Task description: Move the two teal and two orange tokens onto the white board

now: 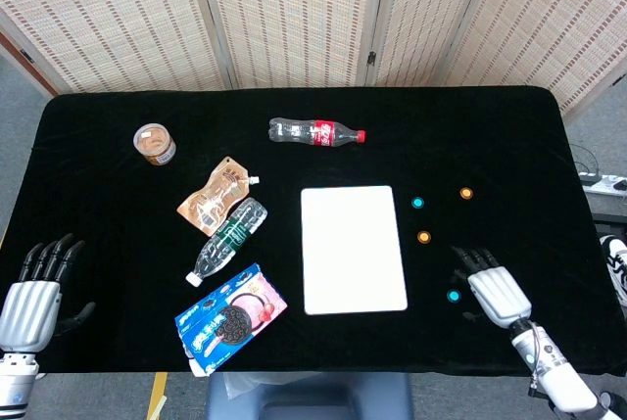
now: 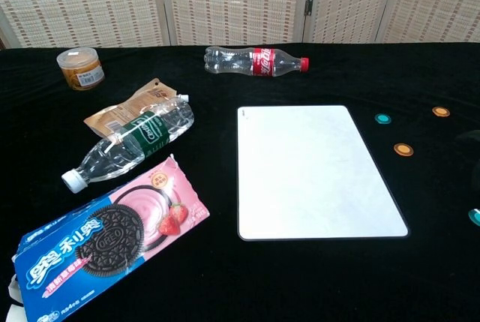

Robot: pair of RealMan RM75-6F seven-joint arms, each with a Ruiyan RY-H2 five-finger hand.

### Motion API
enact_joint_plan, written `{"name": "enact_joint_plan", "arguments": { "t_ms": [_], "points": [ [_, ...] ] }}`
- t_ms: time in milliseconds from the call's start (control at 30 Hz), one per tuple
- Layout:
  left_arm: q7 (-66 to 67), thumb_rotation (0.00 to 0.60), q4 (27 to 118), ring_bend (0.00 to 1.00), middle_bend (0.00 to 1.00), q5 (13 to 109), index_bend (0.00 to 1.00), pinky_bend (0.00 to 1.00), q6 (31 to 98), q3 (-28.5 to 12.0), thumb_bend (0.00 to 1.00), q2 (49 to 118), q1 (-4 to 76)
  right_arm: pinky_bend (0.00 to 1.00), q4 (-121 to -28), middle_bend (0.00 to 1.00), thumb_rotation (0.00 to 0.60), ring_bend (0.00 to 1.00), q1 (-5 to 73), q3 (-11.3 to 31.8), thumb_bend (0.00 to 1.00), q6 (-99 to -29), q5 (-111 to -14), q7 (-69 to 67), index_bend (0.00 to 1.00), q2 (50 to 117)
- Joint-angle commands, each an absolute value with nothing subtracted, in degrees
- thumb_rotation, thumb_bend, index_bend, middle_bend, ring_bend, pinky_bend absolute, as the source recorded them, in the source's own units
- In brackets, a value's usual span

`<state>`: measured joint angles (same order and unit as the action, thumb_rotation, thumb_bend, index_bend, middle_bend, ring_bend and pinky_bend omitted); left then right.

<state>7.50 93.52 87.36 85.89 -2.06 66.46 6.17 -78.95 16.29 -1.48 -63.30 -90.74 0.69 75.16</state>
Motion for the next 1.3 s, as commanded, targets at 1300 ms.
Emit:
{"name": "enact_joint_plan", "arguments": {
  "t_ms": [1300],
  "points": [
    [6.5, 0.6, 91.6, 0.06, 0.05, 86.6, 0.11, 0.0, 85.3, -2.0, 0.25, 67.6, 6.0, 0.0, -74.3, 0.13, 0.6, 0.02, 19.6, -2.5, 0.36, -60.9, -87.8, -0.9, 0.52, 78.8]
  ]
}}
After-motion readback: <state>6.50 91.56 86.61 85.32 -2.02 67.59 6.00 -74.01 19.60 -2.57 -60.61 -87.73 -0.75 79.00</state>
